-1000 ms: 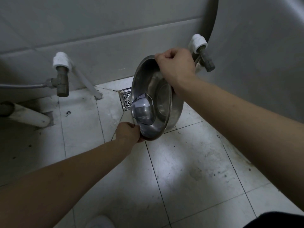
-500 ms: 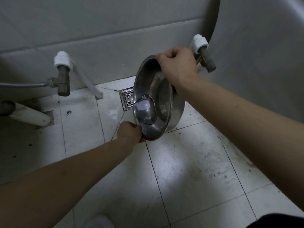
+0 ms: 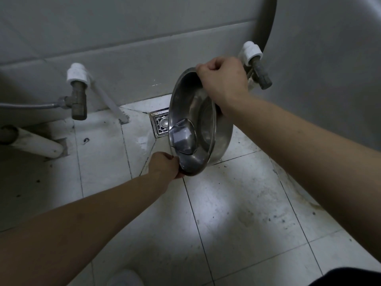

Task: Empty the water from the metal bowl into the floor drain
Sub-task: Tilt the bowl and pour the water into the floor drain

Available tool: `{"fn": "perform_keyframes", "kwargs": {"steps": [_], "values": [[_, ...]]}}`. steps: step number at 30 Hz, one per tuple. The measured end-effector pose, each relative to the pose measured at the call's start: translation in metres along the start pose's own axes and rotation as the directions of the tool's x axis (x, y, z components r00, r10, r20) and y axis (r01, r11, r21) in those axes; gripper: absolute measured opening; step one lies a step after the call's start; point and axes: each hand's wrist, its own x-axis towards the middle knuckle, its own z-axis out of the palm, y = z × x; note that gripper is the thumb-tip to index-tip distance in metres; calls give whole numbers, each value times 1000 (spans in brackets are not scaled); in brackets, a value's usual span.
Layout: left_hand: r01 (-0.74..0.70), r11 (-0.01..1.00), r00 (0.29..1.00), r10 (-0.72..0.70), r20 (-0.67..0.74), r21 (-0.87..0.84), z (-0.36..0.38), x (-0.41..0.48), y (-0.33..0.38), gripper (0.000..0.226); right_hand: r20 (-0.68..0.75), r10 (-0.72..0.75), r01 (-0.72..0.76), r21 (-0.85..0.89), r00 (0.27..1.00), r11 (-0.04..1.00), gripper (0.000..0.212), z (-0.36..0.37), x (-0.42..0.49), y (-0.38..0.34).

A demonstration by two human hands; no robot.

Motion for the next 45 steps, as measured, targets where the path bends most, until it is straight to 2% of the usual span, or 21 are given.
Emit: {"fn": "perform_keyframes", "kwargs": {"steps": [19,28,45], "values": [[25,1000,1000,-25,11,-3,2,-3,-1,25,23,-10,11,-17,1000,1000,25,1,-5,-6],[16,1000,1000,-16,-6,6,1,-1,-2,23,23,-21,21,4,1000,1000,39,2,-5,-7],[23,999,1000,-24,-5,-37,3,5,-7,24,42,-15,15,-8,999,1000,36,4,-6,-10]]}}
